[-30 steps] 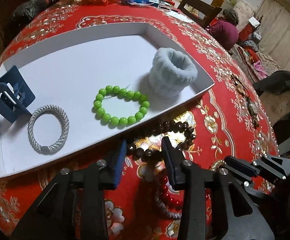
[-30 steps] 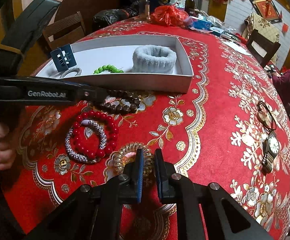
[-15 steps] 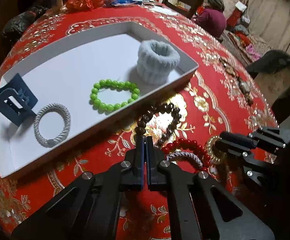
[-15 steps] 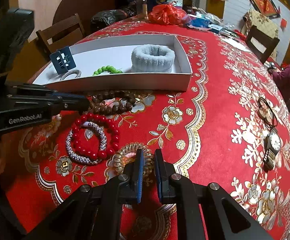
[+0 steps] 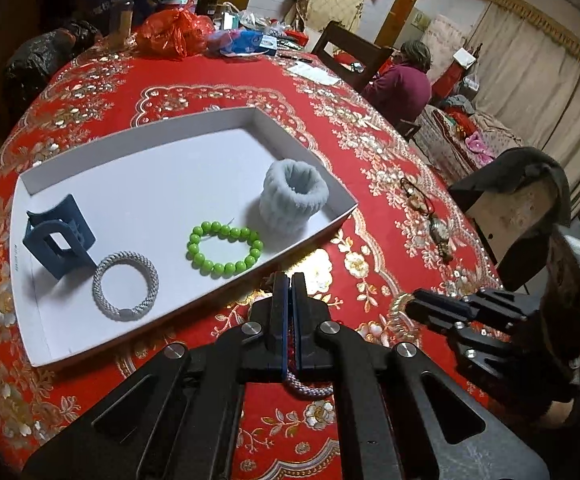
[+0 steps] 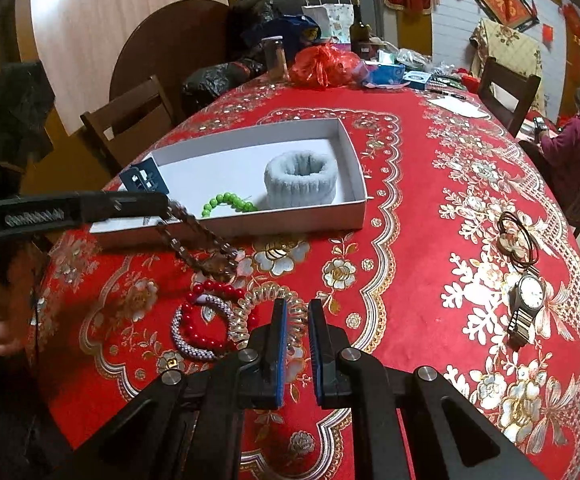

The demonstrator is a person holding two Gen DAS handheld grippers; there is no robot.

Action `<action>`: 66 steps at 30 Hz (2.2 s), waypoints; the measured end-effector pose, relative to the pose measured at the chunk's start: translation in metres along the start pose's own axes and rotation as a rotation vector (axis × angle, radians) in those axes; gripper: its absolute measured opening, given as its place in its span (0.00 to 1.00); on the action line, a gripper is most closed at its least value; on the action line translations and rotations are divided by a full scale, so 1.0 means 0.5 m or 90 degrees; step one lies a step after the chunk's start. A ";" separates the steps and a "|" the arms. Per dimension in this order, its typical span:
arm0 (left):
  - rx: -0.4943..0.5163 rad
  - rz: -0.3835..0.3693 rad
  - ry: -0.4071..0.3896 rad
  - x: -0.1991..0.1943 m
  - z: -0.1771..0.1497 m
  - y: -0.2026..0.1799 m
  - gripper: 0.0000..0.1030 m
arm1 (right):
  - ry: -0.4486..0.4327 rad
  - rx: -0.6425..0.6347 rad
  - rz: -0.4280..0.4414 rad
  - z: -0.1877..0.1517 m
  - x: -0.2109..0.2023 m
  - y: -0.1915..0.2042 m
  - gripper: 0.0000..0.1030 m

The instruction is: Organize jewelry

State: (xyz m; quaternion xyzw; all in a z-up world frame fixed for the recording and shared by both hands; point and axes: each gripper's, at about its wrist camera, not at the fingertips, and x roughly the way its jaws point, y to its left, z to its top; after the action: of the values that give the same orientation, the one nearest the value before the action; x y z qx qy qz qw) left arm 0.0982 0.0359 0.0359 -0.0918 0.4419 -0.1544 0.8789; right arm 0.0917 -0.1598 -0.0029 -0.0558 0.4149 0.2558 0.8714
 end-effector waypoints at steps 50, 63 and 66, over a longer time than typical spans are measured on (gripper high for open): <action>0.064 0.145 0.121 0.089 -0.068 0.025 0.09 | -0.026 0.014 -0.011 0.021 -0.020 0.009 0.09; 0.021 0.035 0.027 -0.019 0.000 0.004 0.09 | -0.031 0.018 -0.010 0.029 -0.024 0.010 0.09; 0.020 0.028 0.013 -0.035 0.006 -0.002 0.09 | -0.030 0.017 -0.010 0.032 -0.023 0.014 0.09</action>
State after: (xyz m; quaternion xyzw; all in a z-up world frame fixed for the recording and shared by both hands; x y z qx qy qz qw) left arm 0.0907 0.0413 0.0508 -0.0664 0.4500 -0.1431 0.8790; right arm 0.0936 -0.1532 0.0170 -0.0413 0.3969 0.2448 0.8836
